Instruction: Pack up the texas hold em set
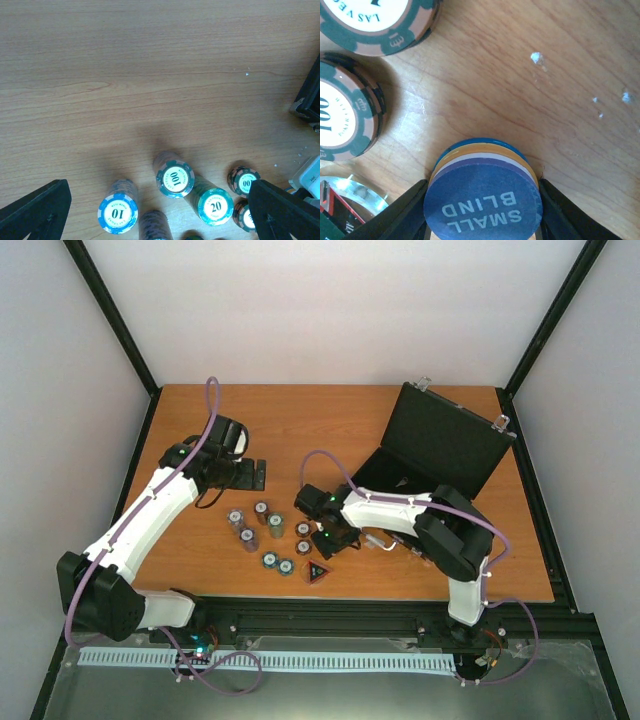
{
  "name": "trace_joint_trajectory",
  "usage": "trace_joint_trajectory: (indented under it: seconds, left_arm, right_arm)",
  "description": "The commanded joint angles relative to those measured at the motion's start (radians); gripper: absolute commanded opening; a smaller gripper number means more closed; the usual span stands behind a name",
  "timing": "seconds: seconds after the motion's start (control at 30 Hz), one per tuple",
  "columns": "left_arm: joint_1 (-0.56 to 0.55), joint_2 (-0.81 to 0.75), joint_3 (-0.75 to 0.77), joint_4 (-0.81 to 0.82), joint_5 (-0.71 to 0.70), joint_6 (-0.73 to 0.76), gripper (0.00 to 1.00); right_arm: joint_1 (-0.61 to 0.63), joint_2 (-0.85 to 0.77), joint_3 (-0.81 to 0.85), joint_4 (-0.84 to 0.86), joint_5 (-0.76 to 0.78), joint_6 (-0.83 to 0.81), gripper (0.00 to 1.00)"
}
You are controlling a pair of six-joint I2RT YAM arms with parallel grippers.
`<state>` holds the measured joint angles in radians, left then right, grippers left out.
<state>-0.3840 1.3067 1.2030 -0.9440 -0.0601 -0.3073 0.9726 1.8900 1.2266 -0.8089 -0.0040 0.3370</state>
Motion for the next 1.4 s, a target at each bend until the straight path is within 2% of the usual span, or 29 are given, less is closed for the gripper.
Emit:
trace_joint_trajectory:
  seconds: [0.0, 0.5, 0.67, 1.0, 1.37]
  left_arm:
    - [-0.003, 0.005, 0.019, -0.007, -0.014, 0.020, 1.00]
    - [-0.004, 0.013, 0.021, 0.004, -0.013, 0.014, 1.00]
    - [-0.004, 0.015, 0.021, 0.006, -0.014, 0.013, 1.00]
    - [-0.003, 0.025, 0.018, 0.010, -0.014, 0.014, 1.00]
    - [-0.004, 0.059, 0.029, 0.005, -0.018, 0.022, 1.00]
  right_arm:
    - [0.015, 0.028, 0.037, -0.036, 0.029, -0.014, 0.37]
    - [-0.036, -0.027, 0.096, -0.070, 0.054, -0.014, 0.37]
    - [-0.116, -0.061, 0.104, -0.078, 0.072, -0.031, 0.37]
    - [-0.358, -0.117, 0.104, -0.071, 0.138, -0.083, 0.37]
    - [-0.519, -0.098, 0.058, 0.045, 0.209, -0.102, 0.37]
